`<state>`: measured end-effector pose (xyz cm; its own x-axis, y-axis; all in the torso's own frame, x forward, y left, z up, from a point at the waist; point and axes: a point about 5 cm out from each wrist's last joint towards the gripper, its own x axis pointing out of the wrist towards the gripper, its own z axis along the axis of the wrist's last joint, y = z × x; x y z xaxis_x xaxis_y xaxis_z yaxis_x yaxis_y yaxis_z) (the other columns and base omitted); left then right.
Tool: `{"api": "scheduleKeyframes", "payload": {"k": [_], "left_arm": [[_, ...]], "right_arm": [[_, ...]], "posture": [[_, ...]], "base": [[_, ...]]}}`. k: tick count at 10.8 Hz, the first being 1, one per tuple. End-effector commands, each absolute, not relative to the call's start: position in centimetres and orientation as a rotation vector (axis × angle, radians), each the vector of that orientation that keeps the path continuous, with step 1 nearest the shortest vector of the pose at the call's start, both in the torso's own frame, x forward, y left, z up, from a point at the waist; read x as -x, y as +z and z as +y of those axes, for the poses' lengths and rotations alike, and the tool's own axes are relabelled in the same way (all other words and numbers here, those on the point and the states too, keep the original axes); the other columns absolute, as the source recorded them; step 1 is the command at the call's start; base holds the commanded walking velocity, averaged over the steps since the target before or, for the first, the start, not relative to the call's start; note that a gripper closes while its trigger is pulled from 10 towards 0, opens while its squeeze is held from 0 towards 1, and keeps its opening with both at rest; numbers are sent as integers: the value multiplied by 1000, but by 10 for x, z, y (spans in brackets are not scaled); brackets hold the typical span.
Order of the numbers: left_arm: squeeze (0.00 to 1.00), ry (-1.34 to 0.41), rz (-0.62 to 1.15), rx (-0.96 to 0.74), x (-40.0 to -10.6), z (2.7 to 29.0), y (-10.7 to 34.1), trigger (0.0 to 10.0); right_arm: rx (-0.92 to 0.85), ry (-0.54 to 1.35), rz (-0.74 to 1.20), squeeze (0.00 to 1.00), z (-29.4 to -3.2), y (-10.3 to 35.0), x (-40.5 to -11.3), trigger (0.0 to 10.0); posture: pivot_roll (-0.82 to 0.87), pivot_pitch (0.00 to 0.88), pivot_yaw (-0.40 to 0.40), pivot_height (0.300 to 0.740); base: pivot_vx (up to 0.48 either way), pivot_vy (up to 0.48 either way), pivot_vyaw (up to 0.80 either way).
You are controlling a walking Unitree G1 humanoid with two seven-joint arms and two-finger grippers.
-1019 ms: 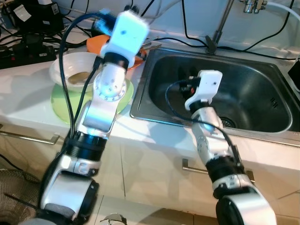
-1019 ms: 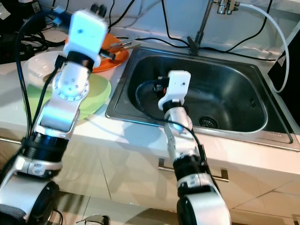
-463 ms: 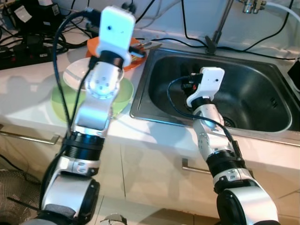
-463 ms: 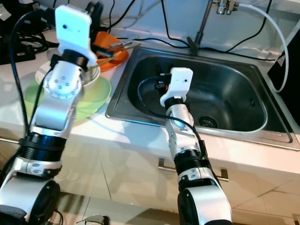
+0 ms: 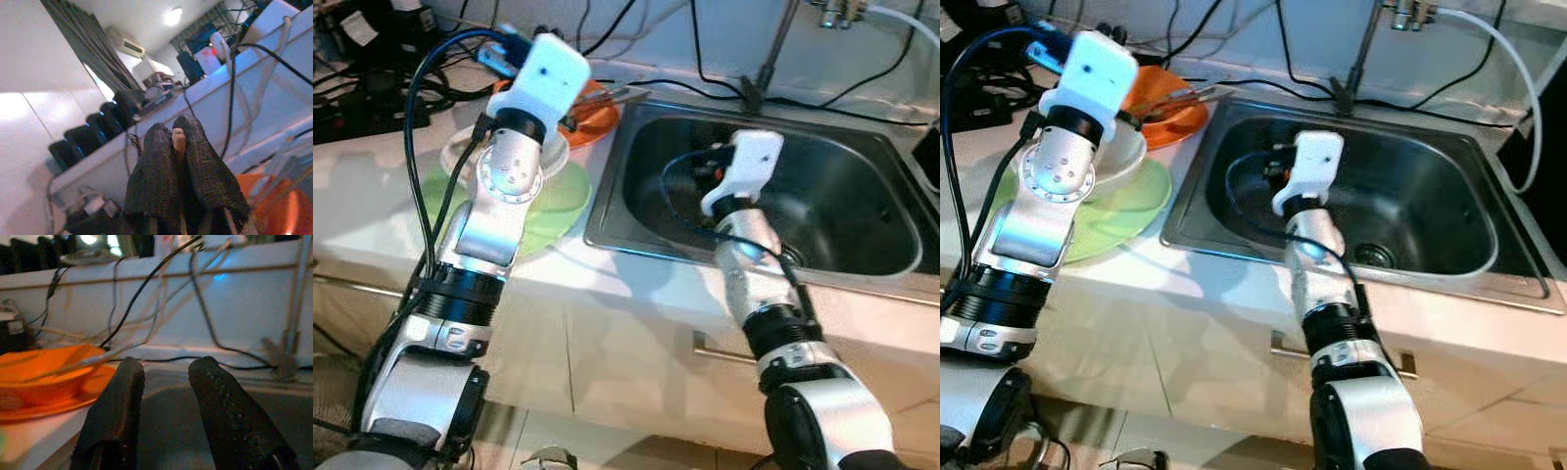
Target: Kitchen organization
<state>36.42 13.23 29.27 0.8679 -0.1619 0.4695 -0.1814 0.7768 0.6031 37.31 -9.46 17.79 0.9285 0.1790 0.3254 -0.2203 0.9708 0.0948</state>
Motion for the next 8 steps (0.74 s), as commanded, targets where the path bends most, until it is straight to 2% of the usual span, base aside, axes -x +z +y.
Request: {"api": "scheduleKeyframes", "payload": {"k": [1,4,6,8], "left_arm": [[0,4,-636,-692,-358,121,314,10000],[0,-73,-651,-498,-354,115,326,10000],[0,-138,-618,-256,-354,117,330,10000],[0,-168,-636,-131,-353,118,337,10000]], "right_arm": [[-146,220,-340,0,-92,185,-375,10000],[-141,240,-332,0,-90,185,-377,10000],[-136,233,-330,0,-94,184,-378,10000],[-135,230,-325,0,-94,183,-378,10000]], "posture": [[132,0,-90,740],[142,0,-108,740],[133,0,-109,740],[131,0,-107,740]], "base": [[0,0,0],[0,0,0],[0,0,0],[0,0,0]]}}
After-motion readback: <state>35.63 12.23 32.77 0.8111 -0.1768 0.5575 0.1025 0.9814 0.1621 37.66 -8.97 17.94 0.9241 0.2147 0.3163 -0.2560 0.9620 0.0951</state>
